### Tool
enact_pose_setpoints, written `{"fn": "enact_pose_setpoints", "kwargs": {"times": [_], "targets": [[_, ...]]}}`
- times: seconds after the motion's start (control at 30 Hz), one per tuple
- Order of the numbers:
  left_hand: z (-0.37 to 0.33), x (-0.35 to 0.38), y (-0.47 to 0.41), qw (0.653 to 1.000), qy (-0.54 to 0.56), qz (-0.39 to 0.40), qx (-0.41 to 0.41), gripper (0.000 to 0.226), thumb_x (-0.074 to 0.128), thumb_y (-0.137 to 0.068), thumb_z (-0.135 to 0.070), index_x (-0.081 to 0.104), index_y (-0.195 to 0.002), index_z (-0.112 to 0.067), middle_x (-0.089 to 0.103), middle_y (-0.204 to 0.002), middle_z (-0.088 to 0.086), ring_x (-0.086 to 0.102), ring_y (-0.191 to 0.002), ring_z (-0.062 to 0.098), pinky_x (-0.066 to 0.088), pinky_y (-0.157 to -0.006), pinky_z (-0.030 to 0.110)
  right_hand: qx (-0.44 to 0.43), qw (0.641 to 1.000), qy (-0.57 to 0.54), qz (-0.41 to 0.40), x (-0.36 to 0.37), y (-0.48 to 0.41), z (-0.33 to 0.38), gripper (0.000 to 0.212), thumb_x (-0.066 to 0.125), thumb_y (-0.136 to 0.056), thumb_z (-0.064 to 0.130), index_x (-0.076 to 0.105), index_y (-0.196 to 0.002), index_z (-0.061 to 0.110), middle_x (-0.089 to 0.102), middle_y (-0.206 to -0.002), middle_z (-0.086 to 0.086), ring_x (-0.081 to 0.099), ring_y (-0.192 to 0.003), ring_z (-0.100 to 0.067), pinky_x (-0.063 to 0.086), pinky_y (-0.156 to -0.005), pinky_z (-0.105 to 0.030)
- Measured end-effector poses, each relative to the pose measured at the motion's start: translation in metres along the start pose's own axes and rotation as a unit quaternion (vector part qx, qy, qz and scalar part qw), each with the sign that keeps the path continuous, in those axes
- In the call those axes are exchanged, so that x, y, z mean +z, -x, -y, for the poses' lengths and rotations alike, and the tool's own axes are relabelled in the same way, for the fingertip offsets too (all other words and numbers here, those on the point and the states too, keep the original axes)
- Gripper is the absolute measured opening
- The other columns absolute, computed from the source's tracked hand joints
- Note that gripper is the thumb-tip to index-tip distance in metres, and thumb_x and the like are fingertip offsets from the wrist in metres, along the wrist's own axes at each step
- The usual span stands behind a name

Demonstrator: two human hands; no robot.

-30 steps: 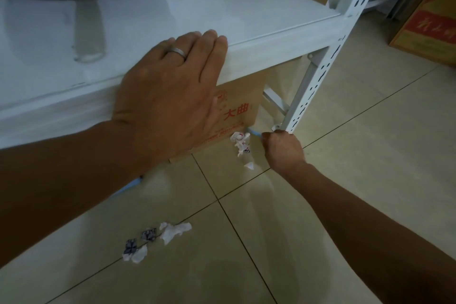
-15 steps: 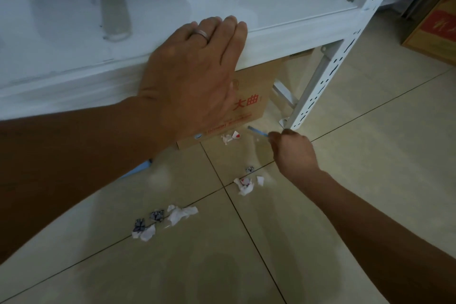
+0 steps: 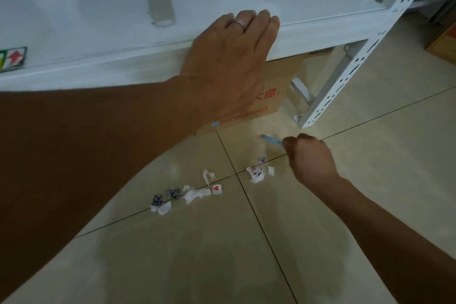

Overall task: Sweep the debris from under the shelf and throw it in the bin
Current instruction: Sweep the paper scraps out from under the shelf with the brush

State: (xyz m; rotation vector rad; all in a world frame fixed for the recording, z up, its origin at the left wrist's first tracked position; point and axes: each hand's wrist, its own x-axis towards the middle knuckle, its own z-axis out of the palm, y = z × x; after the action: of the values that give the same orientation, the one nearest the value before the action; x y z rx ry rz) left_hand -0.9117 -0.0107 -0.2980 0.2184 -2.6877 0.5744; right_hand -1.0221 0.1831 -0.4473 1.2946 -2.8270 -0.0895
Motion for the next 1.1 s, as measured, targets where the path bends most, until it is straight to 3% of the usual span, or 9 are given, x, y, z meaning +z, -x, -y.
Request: {"fn": "enact_pose_setpoints", "kwargs": {"times": [0.13,0.23,0.43,0.53,0.67,0.8,0.87,0.97,1.1], "targets": [[0.0,-0.005,0.001,1.0,0.016,0.027,-0.005,0.07,0.036,-0.092,-0.036,0.025,-0.153,-0.003,0.037,-0.156,0.017,0.041,-0.138,0.034,0.033,-0.117,0.045,-0.018,0.998,-0.016,0.05,0.004,0.023,0.015,0.015,0.05,-0.085,0.01,0.063,-0.086,0.017,0.05,-0.066,-0.004,0.048,-0.055,-0.027,0.036,-0.052,-0.031],[0.004,-0.008,0.002,0.999,0.035,0.039,-0.005,0.07,0.037,-0.093,-0.036,0.024,-0.154,-0.005,0.034,-0.159,0.015,0.037,-0.143,0.032,0.029,-0.118,0.044,-0.07,0.993,-0.087,0.037,-0.003,0.041,0.042,0.015,0.05,-0.084,0.016,0.06,-0.072,0.018,0.061,-0.063,-0.006,0.053,-0.052,-0.029,0.037,-0.048,-0.031],[0.007,-0.024,0.025,0.991,0.124,0.052,0.016,0.068,0.039,-0.094,-0.028,0.021,-0.156,-0.006,0.025,-0.163,0.012,0.024,-0.151,0.028,0.018,-0.124,0.041,0.079,0.994,-0.077,0.002,-0.01,0.031,0.051,0.025,0.05,-0.091,0.02,0.063,-0.072,0.01,0.058,-0.062,-0.013,0.048,-0.054,-0.032,0.036,-0.055,-0.029],[0.012,-0.031,0.076,0.989,0.142,0.04,0.026,0.065,0.045,-0.094,-0.023,0.027,-0.154,-0.004,0.033,-0.159,0.013,0.031,-0.147,0.029,0.023,-0.123,0.042,0.046,0.993,-0.104,0.027,-0.004,0.042,0.09,0.029,0.05,-0.093,0.026,0.061,-0.072,0.011,0.058,-0.063,-0.013,0.051,-0.056,-0.033,0.036,-0.056,-0.029],[0.028,-0.037,0.168,0.977,0.186,0.101,-0.024,0.056,0.05,-0.09,-0.013,0.045,-0.145,-0.005,0.052,-0.146,0.014,0.054,-0.128,0.033,0.043,-0.108,0.044,-0.027,0.984,-0.174,0.016,-0.007,0.059,0.143,0.03,0.051,-0.09,0.026,0.061,-0.067,0.01,0.067,-0.067,-0.016,0.058,-0.061,-0.035,0.037,-0.057,-0.031],[0.045,-0.04,0.261,0.935,0.248,0.214,-0.134,0.051,0.047,-0.098,-0.017,0.042,-0.149,-0.021,0.052,-0.147,0.001,0.056,-0.128,0.024,0.048,-0.103,0.038,0.037,0.991,-0.126,-0.032,-0.004,0.036,0.142,0.035,0.048,-0.094,0.029,0.065,-0.073,0.007,0.068,-0.07,-0.016,0.06,-0.062,-0.032,0.037,-0.056,-0.028],[0.048,-0.04,0.3,0.935,0.247,0.214,-0.136,0.047,0.042,-0.097,-0.024,0.05,-0.143,-0.02,0.063,-0.134,0.001,0.065,-0.115,0.022,0.057,-0.09,0.037,0.046,0.991,-0.118,-0.033,0.0,0.026,0.143,0.033,0.047,-0.095,0.027,0.062,-0.072,0.007,0.068,-0.073,-0.017,0.064,-0.067,-0.035,0.036,-0.057,-0.029],[0.048,-0.037,0.341,0.933,0.236,0.231,-0.139,0.052,0.037,-0.089,-0.031,0.063,-0.131,-0.015,0.072,-0.113,0.002,0.073,-0.094,0.022,0.062,-0.07,0.034,-0.032,0.995,-0.091,0.014,0.007,0.028,0.173,0.027,0.045,-0.093,0.023,0.067,-0.083,0.009,0.07,-0.082,-0.016,0.065,-0.075,-0.036,0.038,-0.062,-0.031],[0.048,-0.038,0.38,0.923,0.258,0.244,-0.146,0.053,0.036,-0.088,-0.034,0.064,-0.129,-0.016,0.072,-0.11,-0.001,0.072,-0.091,0.019,0.062,-0.07,0.031,-0.126,0.981,-0.135,0.058,0.002,0.039,0.223,0.026,0.045,-0.089,0.022,0.057,-0.069,0.012,0.053,-0.063,-0.01,0.051,-0.061,-0.031,0.034,-0.058,-0.03]]}}
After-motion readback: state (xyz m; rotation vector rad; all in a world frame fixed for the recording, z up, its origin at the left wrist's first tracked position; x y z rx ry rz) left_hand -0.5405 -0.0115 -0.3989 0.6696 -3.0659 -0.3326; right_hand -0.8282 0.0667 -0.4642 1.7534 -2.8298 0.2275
